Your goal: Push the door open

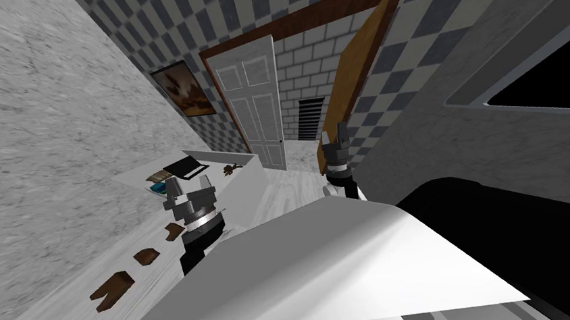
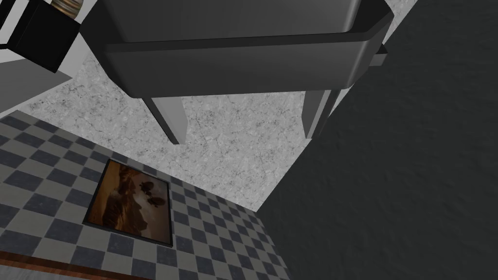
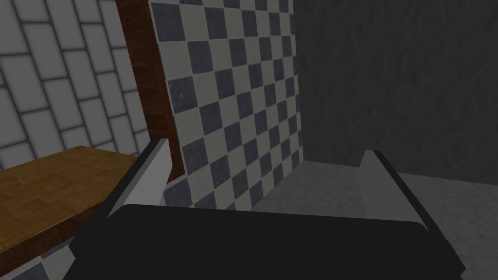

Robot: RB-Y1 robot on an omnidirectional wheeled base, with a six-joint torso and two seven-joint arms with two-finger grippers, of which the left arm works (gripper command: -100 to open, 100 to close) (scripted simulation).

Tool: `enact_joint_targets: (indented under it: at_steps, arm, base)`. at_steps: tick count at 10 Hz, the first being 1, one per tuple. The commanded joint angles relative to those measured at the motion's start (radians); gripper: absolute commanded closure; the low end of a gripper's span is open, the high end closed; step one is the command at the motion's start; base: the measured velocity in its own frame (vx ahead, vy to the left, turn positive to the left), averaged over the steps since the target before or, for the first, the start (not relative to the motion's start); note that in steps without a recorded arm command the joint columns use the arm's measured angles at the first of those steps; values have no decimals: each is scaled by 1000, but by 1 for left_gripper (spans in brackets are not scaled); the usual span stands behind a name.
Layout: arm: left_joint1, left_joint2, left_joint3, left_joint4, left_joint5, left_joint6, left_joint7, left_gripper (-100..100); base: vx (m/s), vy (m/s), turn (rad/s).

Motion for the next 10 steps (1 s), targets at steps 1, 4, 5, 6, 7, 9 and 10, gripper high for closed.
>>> enact_joint_targets:
  at_steps: [1, 4, 5, 6, 7, 9, 10]
  arm:
    - [-12, 7, 1, 28, 0, -4, -2, -100]
    - [-43, 20, 2, 95, 1, -15, -6, -100]
    - [-50, 23, 3, 113, 1, -18, -7, -100]
    - [-58, 25, 3, 130, 1, -20, -9, -100]
    - [-66, 28, 3, 147, 1, -23, -10, -100]
    - [-90, 36, 5, 201, 2, -32, -13, -100]
    - [-99, 39, 5, 223, 2, -35, -15, -100]
  base:
    - [44, -7, -59]
    - [101, -18, -81]
    - [99, -6, -57]
    - [74, -13, -55]
    - [67, -13, -54]
    - [82, -13, -83]
    - [123, -25, -89]
